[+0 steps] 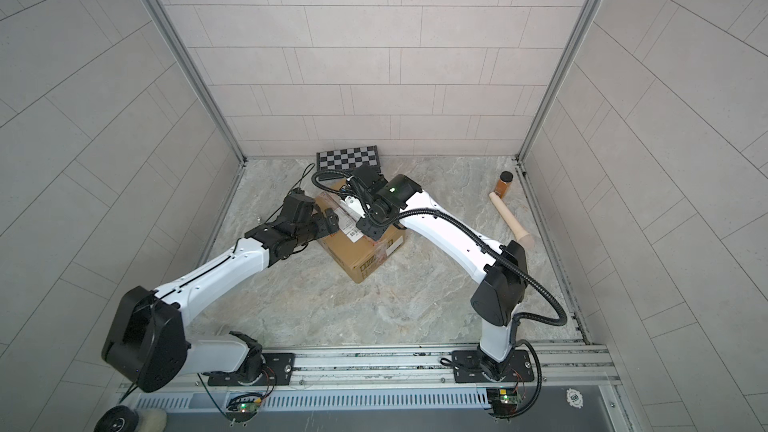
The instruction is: Unpack the express box
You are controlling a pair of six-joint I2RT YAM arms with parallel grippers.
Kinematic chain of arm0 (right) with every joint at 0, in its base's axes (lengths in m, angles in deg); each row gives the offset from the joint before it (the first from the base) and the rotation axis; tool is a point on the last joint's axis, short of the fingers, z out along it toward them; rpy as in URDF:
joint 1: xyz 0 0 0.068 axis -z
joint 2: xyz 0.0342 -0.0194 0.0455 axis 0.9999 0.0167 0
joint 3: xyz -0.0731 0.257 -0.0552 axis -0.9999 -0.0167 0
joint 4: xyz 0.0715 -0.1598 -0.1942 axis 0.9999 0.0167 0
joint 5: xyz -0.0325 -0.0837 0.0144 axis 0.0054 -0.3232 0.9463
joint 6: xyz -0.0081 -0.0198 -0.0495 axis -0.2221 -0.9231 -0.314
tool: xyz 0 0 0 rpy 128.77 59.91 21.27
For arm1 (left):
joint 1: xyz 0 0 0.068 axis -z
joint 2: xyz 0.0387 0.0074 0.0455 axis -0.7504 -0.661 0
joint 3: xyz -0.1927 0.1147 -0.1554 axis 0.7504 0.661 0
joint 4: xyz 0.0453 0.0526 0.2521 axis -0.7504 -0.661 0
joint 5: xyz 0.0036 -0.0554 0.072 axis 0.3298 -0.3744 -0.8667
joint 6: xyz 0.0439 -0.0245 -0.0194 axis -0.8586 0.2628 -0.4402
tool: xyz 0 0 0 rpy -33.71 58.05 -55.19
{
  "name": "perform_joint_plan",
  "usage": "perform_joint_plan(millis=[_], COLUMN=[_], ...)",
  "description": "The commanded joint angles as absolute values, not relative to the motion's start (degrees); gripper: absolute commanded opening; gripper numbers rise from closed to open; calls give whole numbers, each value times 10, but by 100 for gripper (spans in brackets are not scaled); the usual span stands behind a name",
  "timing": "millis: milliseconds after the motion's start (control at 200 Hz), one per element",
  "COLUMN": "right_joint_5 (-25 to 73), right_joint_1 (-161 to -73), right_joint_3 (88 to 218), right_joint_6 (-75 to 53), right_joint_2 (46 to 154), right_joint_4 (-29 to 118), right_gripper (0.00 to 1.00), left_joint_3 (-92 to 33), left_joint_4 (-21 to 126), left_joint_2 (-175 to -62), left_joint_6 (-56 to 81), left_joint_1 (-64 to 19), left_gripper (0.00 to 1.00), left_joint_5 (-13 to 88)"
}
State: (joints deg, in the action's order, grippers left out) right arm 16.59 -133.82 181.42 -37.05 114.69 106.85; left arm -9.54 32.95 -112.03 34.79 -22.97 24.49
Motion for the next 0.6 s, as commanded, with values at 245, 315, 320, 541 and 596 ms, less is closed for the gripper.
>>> perform_joint_plan(millis=[245, 315, 320, 541, 596], right_joint_5=[163, 135, 134, 66, 58], right_joint_1=[-1372, -1380, -1381, -1389, -1389], right_joint_3=[1801, 1805, 1806, 1816, 1815], right_joint_6=[-420, -409, -408, -348, -340], right_joint_2=[1141, 1140, 1139, 1126, 1122], right_joint_4=[1126, 1133, 1134, 1168, 1177], right_gripper=[0, 0, 0, 0, 0], left_joint_3=[-174, -186, -186, -177, -172], left_joint_4=[224, 197, 196, 168, 166], left_joint_2=[-1189, -1216, -1217, -1248, -1250], left_joint_6=[262, 271, 272, 291, 296], left_joint_1=[-236, -236, -236, -236, -236], left_gripper=[99, 99, 99, 99, 99], left_joint_5=[161, 136, 135, 87, 85])
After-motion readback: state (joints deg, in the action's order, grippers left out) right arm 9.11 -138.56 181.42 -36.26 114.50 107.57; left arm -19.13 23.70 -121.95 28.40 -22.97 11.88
